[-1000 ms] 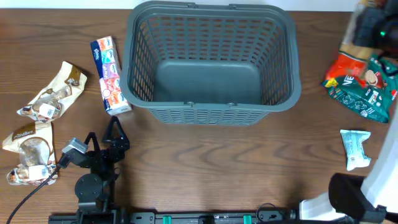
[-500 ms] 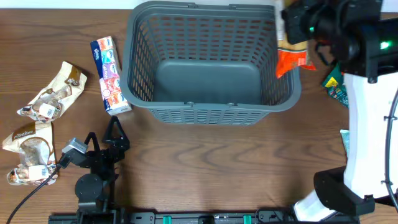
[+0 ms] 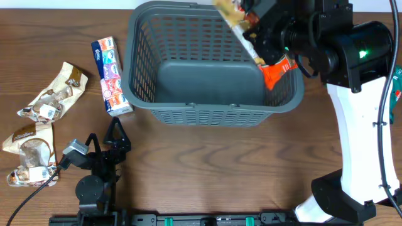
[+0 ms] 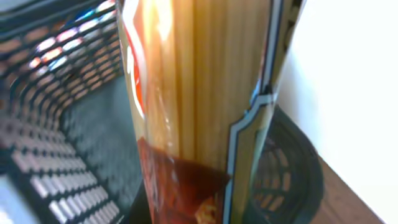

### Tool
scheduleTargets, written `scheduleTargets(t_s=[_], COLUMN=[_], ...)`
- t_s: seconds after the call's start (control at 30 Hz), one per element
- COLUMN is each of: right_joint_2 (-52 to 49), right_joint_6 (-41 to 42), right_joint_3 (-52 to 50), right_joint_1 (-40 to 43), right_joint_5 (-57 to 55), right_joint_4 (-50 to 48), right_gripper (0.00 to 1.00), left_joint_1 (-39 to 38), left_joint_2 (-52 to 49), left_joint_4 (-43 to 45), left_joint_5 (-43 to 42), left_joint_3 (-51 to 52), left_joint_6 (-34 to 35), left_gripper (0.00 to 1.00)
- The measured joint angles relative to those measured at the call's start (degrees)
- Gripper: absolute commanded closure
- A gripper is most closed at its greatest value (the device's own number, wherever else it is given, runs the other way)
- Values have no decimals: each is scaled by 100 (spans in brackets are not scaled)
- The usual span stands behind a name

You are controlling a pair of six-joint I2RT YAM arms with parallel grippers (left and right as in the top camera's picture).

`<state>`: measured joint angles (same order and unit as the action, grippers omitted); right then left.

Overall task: Pack container
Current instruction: 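Lift the spaghetti packet with the right gripper and swing it over the basket, then lower the spaghetti into the basket and open the right gripper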

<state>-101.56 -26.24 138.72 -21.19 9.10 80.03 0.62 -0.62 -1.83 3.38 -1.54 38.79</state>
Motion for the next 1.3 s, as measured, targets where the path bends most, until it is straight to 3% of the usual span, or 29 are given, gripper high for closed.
scheduleTargets(t_s=[0.4, 0.8, 1.3], right_joint_2=[-387, -1725, -2076], right_joint_6=[-1484, -1987, -2269], right_joint_3=[44, 48, -208], right_joint_1=[0, 0, -63], right_joint_5=[313, 734, 1064], right_joint_4=[885, 1145, 1434], right_gripper=[99, 99, 99], left_joint_1=[0, 0, 0], left_joint_2=[0, 0, 0], left_joint_4=[0, 0, 0], left_joint_5=[0, 0, 0], left_joint_3=[0, 0, 0], left_joint_6=[0, 0, 2], left_gripper=[1, 1, 1])
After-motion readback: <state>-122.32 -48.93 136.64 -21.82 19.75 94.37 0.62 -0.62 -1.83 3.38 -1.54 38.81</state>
